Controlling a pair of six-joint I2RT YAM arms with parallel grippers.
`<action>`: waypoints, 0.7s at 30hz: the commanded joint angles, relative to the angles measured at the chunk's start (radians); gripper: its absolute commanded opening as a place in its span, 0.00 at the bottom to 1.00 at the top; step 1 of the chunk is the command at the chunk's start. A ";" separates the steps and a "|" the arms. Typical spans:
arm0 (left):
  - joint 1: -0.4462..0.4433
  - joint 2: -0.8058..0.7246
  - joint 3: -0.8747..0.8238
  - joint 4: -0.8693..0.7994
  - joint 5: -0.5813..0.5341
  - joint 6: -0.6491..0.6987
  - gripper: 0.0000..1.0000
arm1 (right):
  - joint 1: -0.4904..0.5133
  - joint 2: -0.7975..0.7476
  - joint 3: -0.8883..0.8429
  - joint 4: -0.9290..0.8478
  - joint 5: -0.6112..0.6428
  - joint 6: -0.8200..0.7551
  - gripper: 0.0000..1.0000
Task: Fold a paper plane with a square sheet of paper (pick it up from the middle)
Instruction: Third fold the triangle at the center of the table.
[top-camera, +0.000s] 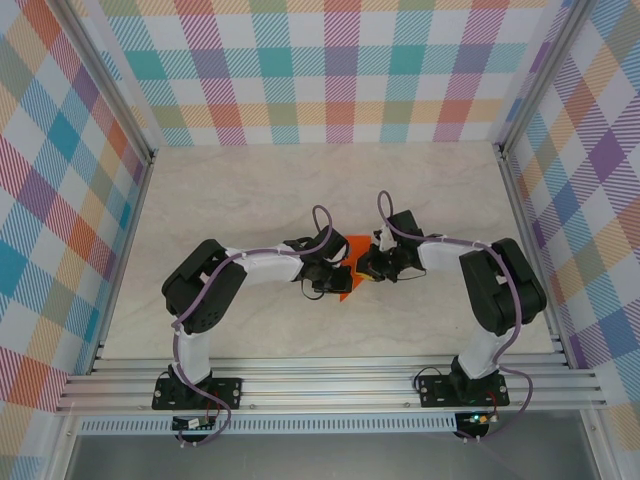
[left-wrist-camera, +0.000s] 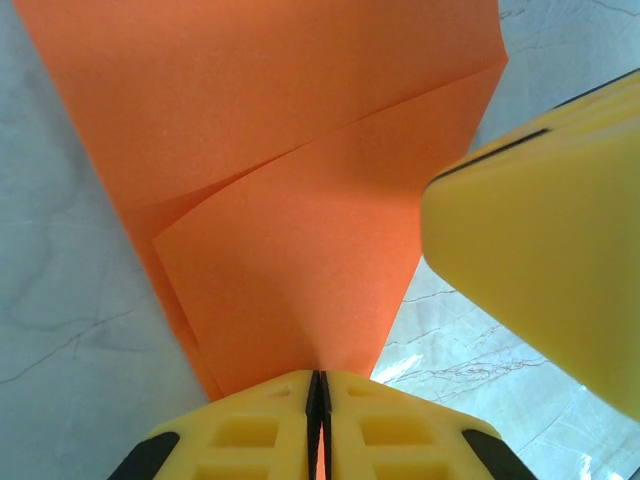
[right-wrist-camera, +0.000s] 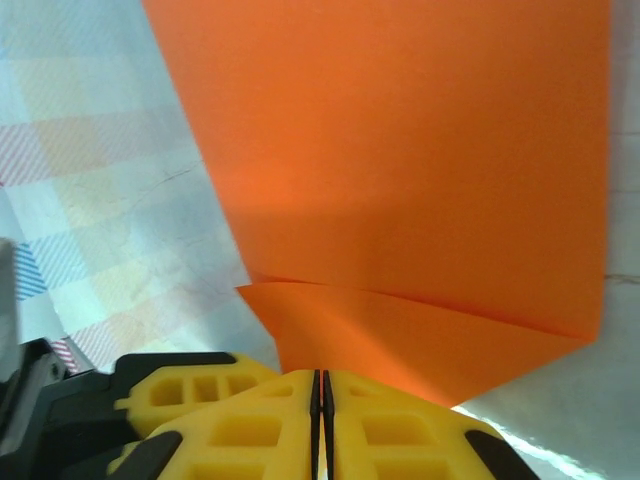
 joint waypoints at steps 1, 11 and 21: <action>-0.010 0.011 -0.021 -0.107 -0.030 0.013 0.12 | -0.002 0.029 0.028 -0.034 0.061 -0.029 0.12; -0.009 -0.025 -0.085 -0.098 -0.035 0.012 0.11 | -0.076 0.099 0.095 -0.052 0.117 -0.066 0.13; -0.010 -0.031 -0.100 -0.089 -0.037 0.008 0.11 | -0.148 0.067 0.088 -0.026 0.047 -0.091 0.14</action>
